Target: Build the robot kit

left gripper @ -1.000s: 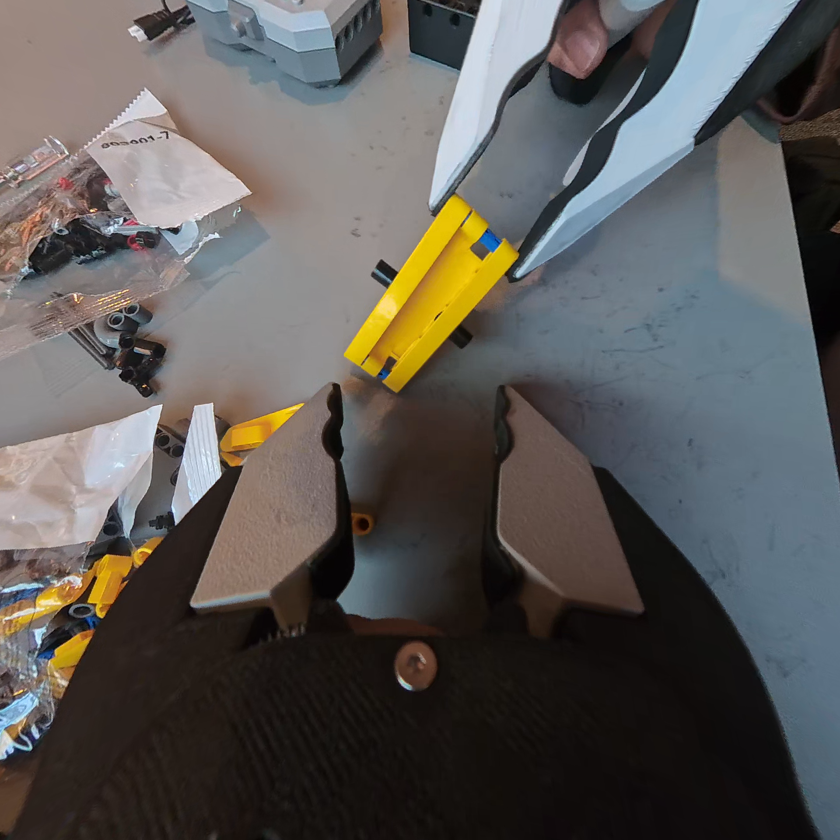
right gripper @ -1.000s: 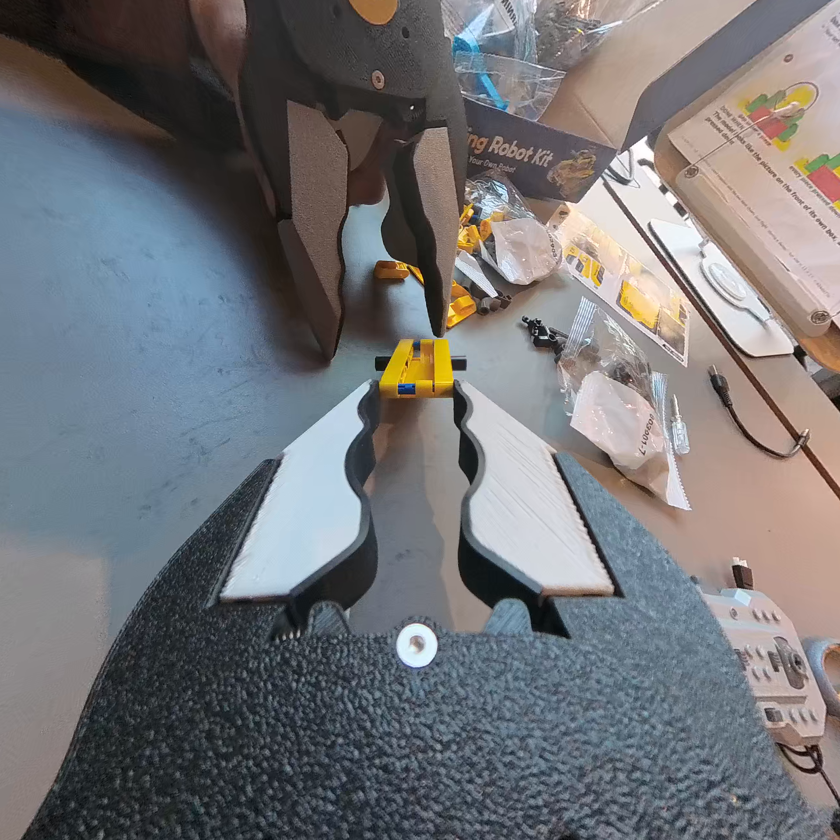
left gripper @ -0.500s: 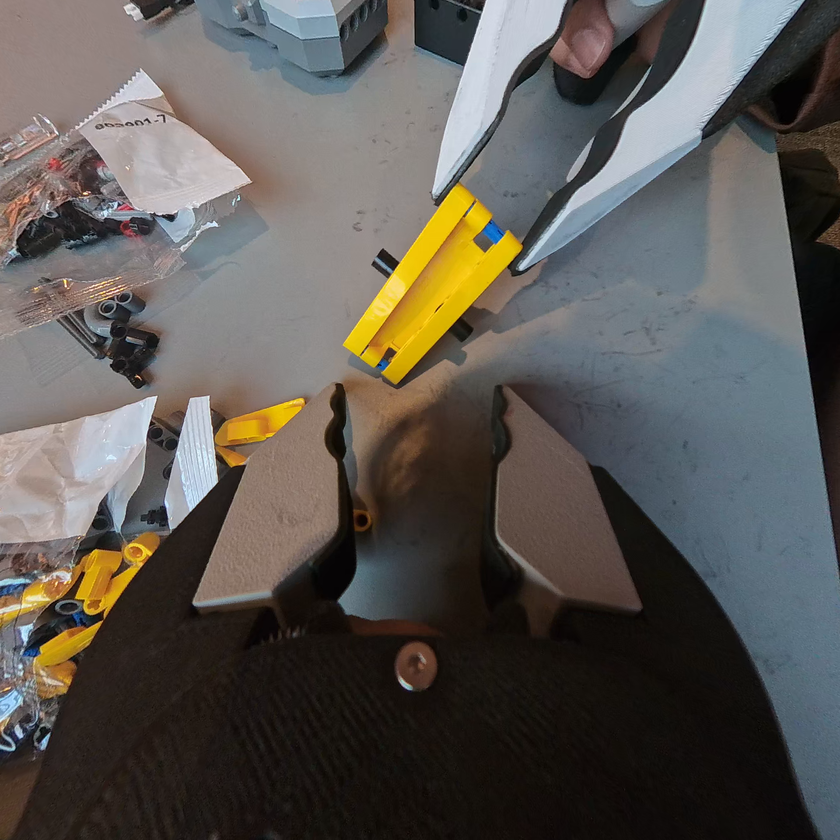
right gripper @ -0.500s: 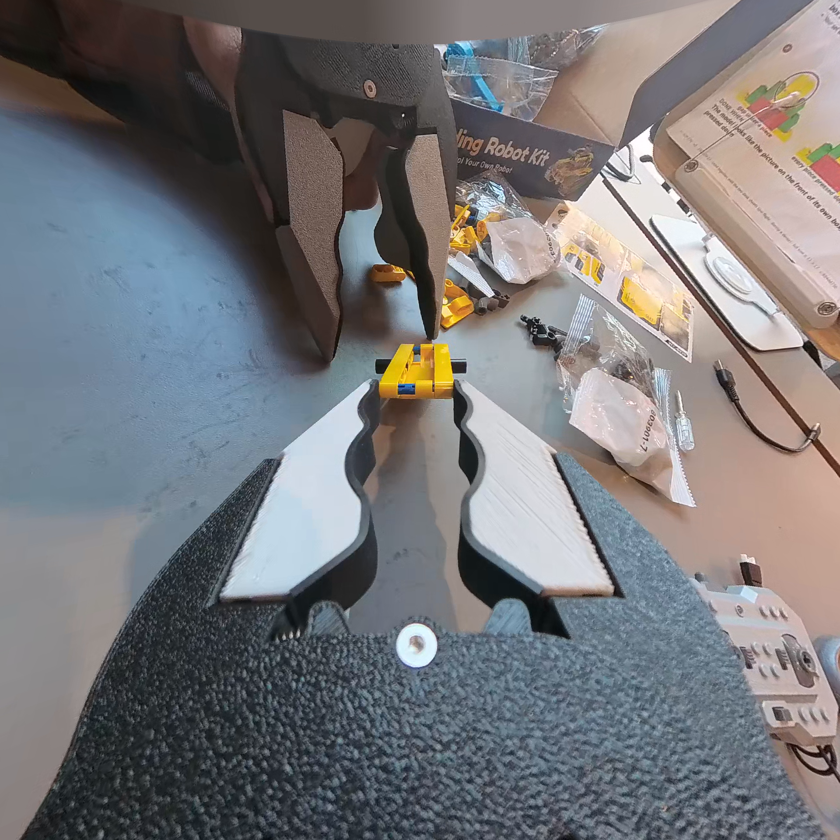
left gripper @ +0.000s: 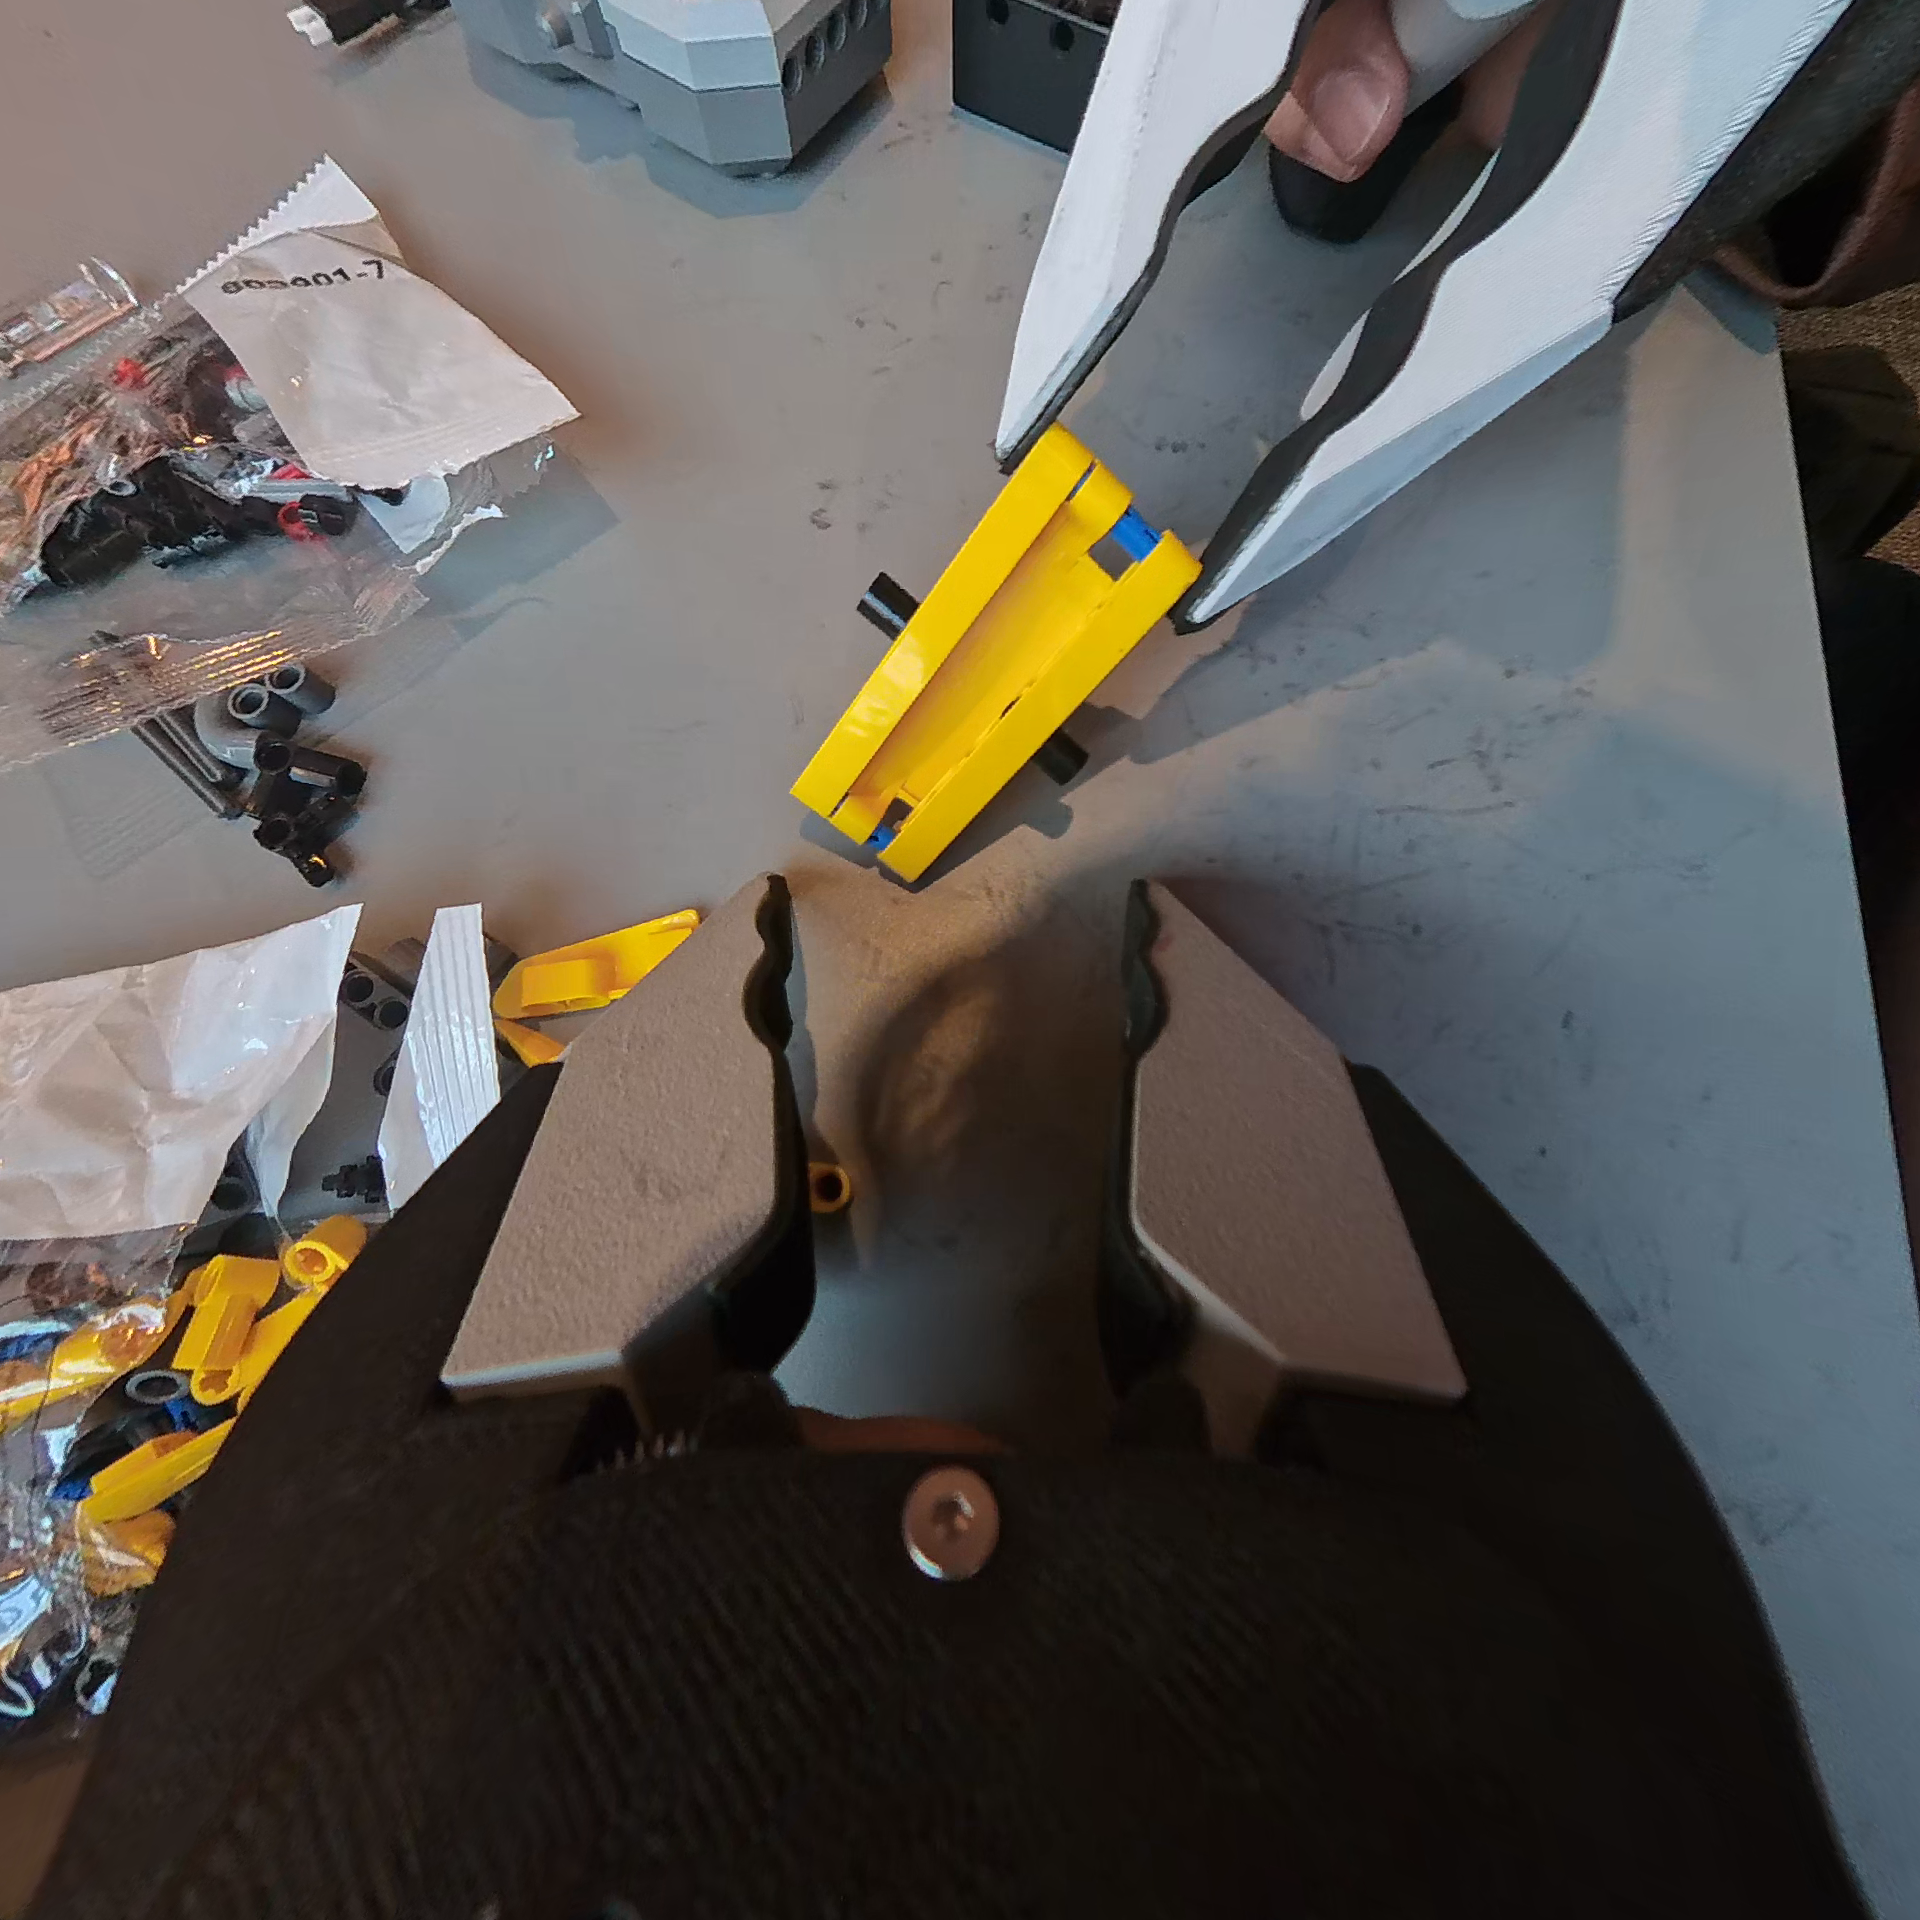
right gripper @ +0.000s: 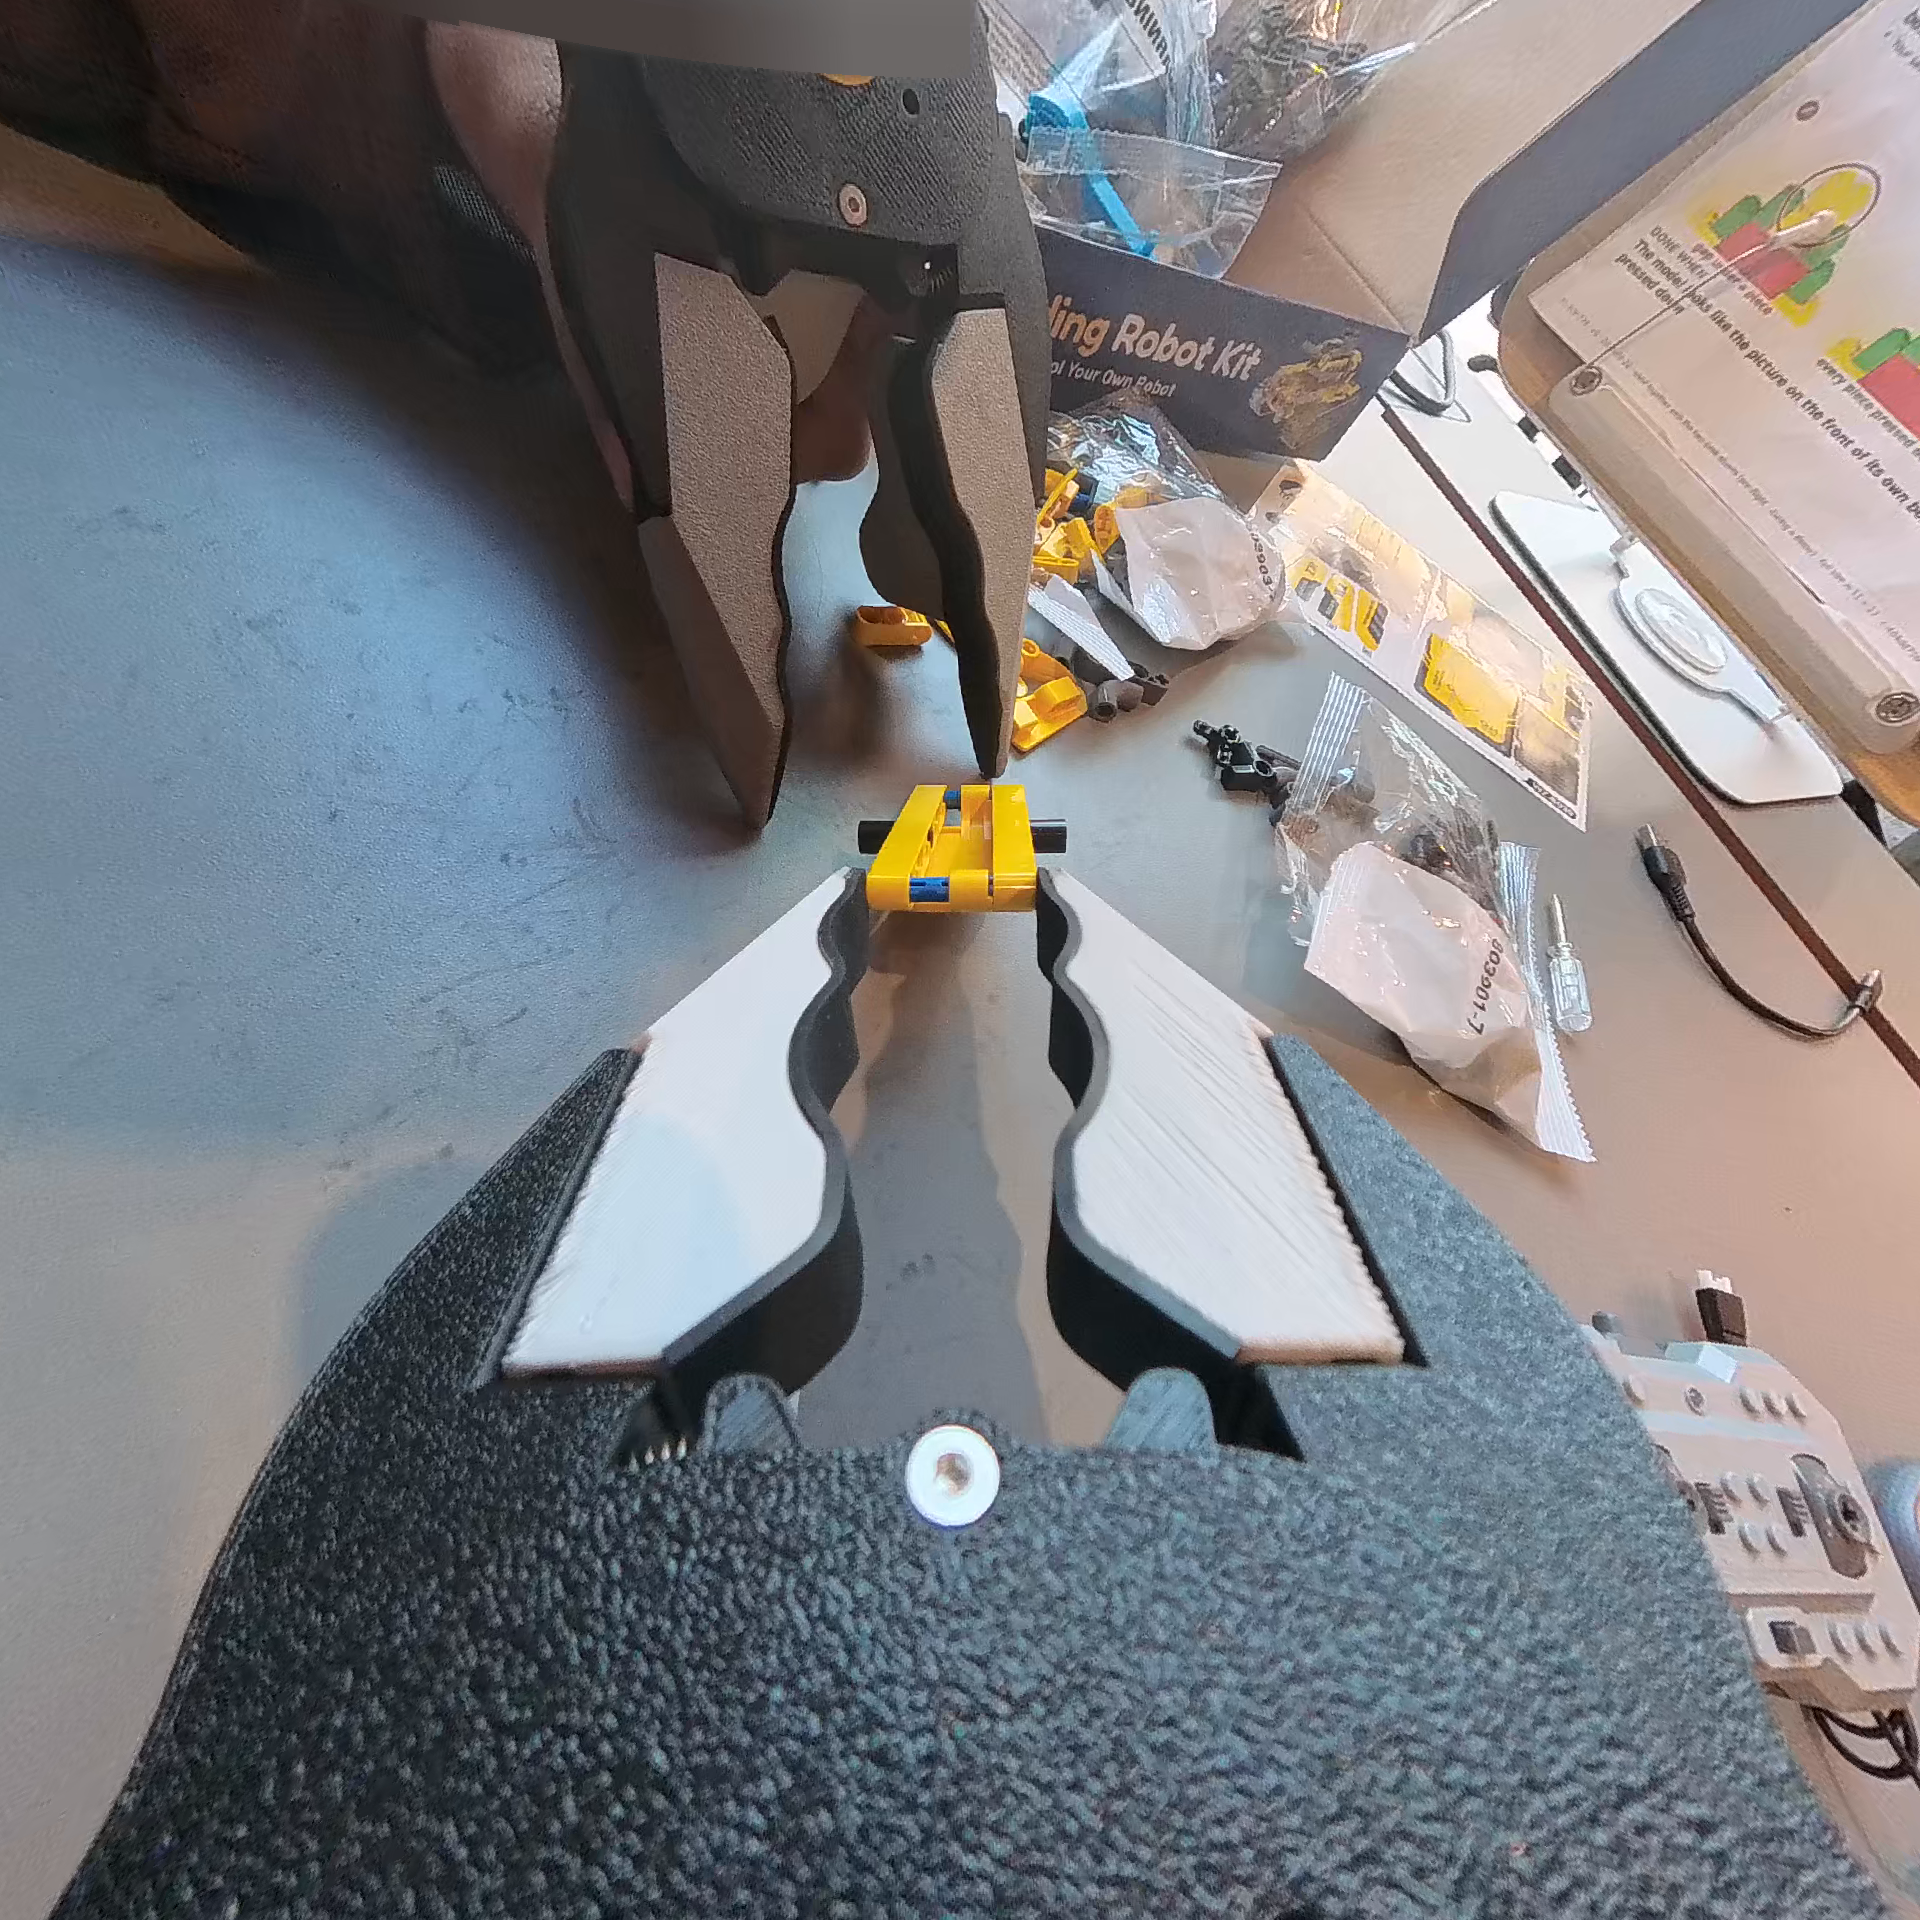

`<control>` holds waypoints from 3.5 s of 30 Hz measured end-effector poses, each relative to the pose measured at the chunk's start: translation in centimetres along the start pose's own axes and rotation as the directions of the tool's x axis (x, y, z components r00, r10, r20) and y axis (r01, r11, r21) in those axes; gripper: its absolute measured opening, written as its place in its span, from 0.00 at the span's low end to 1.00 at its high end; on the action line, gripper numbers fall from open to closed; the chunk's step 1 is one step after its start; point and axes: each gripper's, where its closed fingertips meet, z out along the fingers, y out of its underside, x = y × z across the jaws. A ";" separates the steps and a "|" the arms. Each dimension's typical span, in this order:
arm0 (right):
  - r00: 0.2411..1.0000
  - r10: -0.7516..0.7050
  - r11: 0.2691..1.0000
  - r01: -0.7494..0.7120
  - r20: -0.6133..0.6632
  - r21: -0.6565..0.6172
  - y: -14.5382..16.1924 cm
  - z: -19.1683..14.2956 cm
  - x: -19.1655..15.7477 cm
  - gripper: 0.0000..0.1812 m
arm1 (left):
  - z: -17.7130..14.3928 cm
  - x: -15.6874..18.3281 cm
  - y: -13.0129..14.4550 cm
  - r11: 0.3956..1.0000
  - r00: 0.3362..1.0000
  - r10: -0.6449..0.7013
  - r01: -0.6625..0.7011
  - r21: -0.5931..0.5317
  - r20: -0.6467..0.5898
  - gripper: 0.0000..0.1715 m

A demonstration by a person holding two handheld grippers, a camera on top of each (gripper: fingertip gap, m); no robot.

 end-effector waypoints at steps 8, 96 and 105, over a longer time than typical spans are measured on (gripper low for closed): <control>1.000 0.003 1.000 -0.003 0.000 0.002 0.0 0.0 0.0 0.18 | 0.0 0.0 0.0 1.000 1.000 -0.001 0.001 0.000 -0.001 0.36; 0.977 0.169 0.969 -0.188 0.127 0.157 -3.0 0.1 0.4 0.17 | -2.9 -1.2 -5.0 0.935 0.990 -0.017 -0.033 0.354 0.137 0.18; 0.977 0.169 0.970 -0.188 0.129 0.154 -3.0 0.2 0.4 0.16 | -3.8 -1.2 -5.9 0.873 0.980 -0.189 0.193 0.448 -0.054 0.19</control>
